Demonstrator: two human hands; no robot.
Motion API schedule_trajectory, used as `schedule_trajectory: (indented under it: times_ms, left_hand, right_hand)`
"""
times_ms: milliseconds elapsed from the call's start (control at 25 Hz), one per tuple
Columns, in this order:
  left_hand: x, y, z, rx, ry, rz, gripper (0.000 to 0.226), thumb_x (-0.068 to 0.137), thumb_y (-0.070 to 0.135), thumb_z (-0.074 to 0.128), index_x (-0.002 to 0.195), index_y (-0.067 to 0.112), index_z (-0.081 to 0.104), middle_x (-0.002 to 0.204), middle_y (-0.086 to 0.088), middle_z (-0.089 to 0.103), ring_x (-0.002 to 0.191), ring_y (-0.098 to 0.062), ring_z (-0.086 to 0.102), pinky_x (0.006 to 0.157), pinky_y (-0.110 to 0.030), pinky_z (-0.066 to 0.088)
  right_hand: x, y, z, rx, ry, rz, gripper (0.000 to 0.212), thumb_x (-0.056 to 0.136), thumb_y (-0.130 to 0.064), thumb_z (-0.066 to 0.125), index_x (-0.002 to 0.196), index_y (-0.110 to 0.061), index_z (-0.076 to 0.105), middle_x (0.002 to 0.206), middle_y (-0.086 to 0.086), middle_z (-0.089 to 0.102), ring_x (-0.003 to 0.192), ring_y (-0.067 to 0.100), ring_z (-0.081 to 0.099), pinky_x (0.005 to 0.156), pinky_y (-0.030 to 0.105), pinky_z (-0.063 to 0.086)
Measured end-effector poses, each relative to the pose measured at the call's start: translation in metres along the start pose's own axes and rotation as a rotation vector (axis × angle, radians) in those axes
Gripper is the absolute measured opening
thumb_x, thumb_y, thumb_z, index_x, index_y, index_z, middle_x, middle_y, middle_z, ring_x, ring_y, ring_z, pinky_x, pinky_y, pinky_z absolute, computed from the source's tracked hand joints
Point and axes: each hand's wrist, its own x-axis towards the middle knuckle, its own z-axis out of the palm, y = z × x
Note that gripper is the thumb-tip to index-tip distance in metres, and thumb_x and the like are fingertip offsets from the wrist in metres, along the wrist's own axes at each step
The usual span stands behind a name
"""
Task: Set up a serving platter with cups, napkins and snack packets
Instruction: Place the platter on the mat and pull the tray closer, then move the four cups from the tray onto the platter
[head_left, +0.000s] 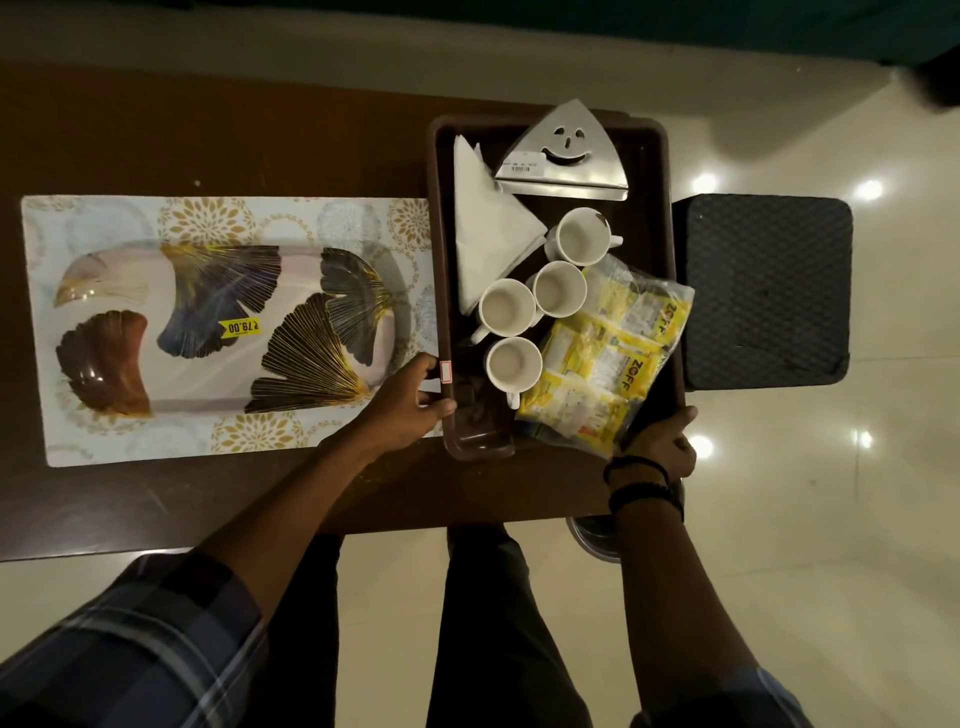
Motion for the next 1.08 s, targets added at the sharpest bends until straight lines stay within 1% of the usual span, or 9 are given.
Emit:
schedule_trajectory:
  times_ms: [120, 200, 320, 440, 600, 680, 800, 880, 1080]
  left_hand:
    - [0.002, -0.002, 0.001, 0.006, 0.043, -0.038, 0.044, 0.084, 0.006, 0.067, 0.123, 0.01, 0.047, 0.126, 0.001, 0.046, 0.092, -0.012, 0.059, 0.08, -0.027, 0.048]
    - [0.002, -0.003, 0.001, 0.004, 0.068, -0.057, 0.044, 0.084, 0.007, 0.067, 0.123, 0.012, 0.047, 0.126, 0.001, 0.046, 0.09, -0.013, 0.06, 0.078, -0.028, 0.05]
    - [0.002, -0.006, 0.002, -0.011, 0.089, -0.066, 0.049, 0.085, 0.007, 0.065, 0.129, 0.009, 0.044, 0.137, -0.007, 0.048, 0.104, -0.023, 0.061, 0.089, -0.037, 0.051]
    - [-0.001, -0.003, 0.007, -0.021, 0.164, -0.032, 0.058, 0.085, 0.008, 0.066, 0.136, 0.008, 0.039, 0.138, -0.012, 0.048, 0.115, -0.023, 0.056, 0.091, -0.035, 0.049]
    - [-0.004, 0.011, 0.005, 0.03, 0.345, 0.107, 0.069, 0.084, 0.013, 0.068, 0.142, 0.007, 0.031, 0.147, -0.013, 0.038, 0.136, -0.026, 0.038, 0.112, -0.042, 0.036]
    - [-0.003, 0.021, 0.001, 0.042, 0.365, 0.167, 0.07, 0.085, 0.014, 0.067, 0.143, 0.008, 0.029, 0.149, -0.013, 0.035, 0.138, -0.026, 0.035, 0.112, -0.046, 0.035]
    - [0.0, 0.033, -0.005, 0.071, 0.397, 0.225, 0.069, 0.086, 0.014, 0.065, 0.144, 0.008, 0.029, 0.151, -0.011, 0.033, 0.139, -0.023, 0.032, 0.114, -0.039, 0.032]
    - [0.002, 0.039, -0.009, 0.083, 0.413, 0.258, 0.068, 0.086, 0.013, 0.064, 0.144, 0.006, 0.029, 0.151, -0.012, 0.034, 0.14, -0.023, 0.031, 0.114, -0.032, 0.029]
    - [0.003, 0.048, -0.014, 0.086, 0.42, 0.279, 0.065, 0.088, 0.013, 0.062, 0.145, 0.008, 0.03, 0.152, -0.01, 0.034, 0.141, -0.021, 0.03, 0.112, -0.025, 0.025]
  right_hand:
    - [-0.002, -0.001, -0.006, 0.027, -0.136, -0.065, 0.049, 0.094, -0.042, 0.055, 0.118, 0.0, 0.056, 0.123, 0.019, 0.061, 0.111, 0.031, 0.058, 0.092, 0.033, 0.049]
    - [0.002, 0.002, -0.011, -0.01, -0.183, -0.09, 0.043, 0.096, -0.038, 0.052, 0.119, -0.002, 0.058, 0.122, 0.018, 0.062, 0.112, 0.032, 0.059, 0.091, 0.037, 0.051]
    - [0.006, 0.003, -0.013, -0.017, -0.204, -0.132, 0.038, 0.098, -0.031, 0.051, 0.118, 0.0, 0.058, 0.12, 0.019, 0.064, 0.111, 0.032, 0.06, 0.083, 0.03, 0.049]
    - [-0.006, -0.005, -0.014, -0.032, -0.211, -0.191, 0.045, 0.093, -0.029, 0.058, 0.128, -0.001, 0.051, 0.13, 0.019, 0.056, 0.119, 0.031, 0.055, 0.101, 0.036, 0.046]
    - [-0.033, -0.012, -0.006, -0.156, -0.202, -0.51, 0.056, 0.086, -0.028, 0.069, 0.132, -0.004, 0.05, 0.136, 0.016, 0.049, 0.129, 0.03, 0.045, 0.111, 0.041, 0.035]
    - [-0.046, -0.015, 0.002, -0.136, -0.259, -0.644, 0.055, 0.084, -0.025, 0.071, 0.13, -0.004, 0.05, 0.133, 0.015, 0.052, 0.129, 0.03, 0.047, 0.112, 0.038, 0.033]
    - [-0.065, -0.022, 0.015, -0.091, -0.477, -0.701, 0.056, 0.086, -0.019, 0.07, 0.133, -0.004, 0.045, 0.137, 0.015, 0.05, 0.13, 0.028, 0.046, 0.111, 0.042, 0.037]
    - [-0.076, -0.025, 0.024, -0.154, -0.606, -0.82, 0.055, 0.085, -0.015, 0.07, 0.132, 0.0, 0.045, 0.136, 0.015, 0.051, 0.127, 0.03, 0.047, 0.107, 0.047, 0.04]
    - [-0.09, -0.05, 0.053, -0.232, -0.734, -0.955, 0.054, 0.083, -0.014, 0.071, 0.13, 0.0, 0.048, 0.133, 0.015, 0.054, 0.12, 0.03, 0.052, 0.102, 0.046, 0.043]
